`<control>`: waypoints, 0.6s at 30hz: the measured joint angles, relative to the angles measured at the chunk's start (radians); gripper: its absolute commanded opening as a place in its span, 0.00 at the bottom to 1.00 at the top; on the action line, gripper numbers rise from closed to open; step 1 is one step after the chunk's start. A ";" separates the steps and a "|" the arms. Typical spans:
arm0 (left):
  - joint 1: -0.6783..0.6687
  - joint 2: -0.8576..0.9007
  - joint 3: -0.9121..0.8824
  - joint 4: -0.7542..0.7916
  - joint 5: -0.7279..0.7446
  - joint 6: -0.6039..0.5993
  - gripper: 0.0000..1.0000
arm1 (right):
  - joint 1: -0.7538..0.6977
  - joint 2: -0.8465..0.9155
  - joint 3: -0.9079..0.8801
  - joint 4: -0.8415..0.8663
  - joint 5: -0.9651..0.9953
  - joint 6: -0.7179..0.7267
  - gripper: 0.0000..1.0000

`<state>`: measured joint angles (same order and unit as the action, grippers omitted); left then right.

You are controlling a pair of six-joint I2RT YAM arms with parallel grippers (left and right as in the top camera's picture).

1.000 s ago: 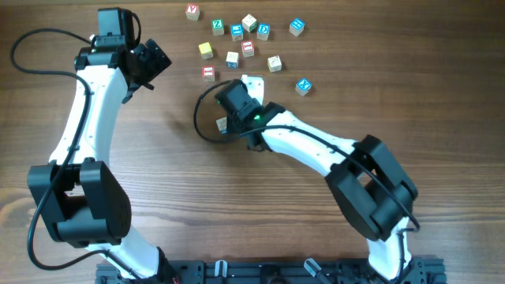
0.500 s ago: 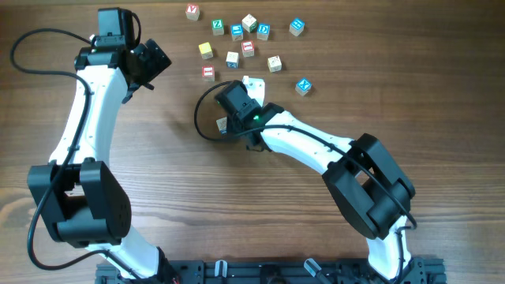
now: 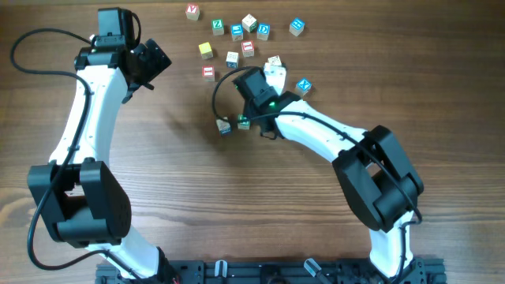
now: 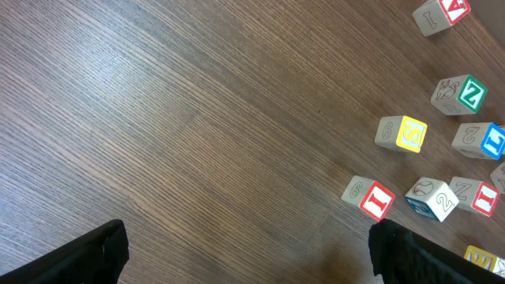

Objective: Form a circle
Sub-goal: 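Place the N block beside the center block with the right gripper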

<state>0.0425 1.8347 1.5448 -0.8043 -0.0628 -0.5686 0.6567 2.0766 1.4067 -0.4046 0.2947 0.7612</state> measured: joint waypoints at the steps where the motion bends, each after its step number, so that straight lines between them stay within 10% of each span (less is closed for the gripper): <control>1: 0.000 0.000 0.000 0.000 0.000 0.000 1.00 | -0.002 0.000 0.000 -0.010 -0.010 0.002 0.23; 18: 0.000 0.000 0.000 0.000 0.000 0.000 1.00 | -0.001 0.000 0.000 -0.114 -0.358 0.001 0.22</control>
<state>0.0425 1.8347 1.5448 -0.8043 -0.0628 -0.5690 0.6556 2.0769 1.4063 -0.5186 -0.0635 0.7624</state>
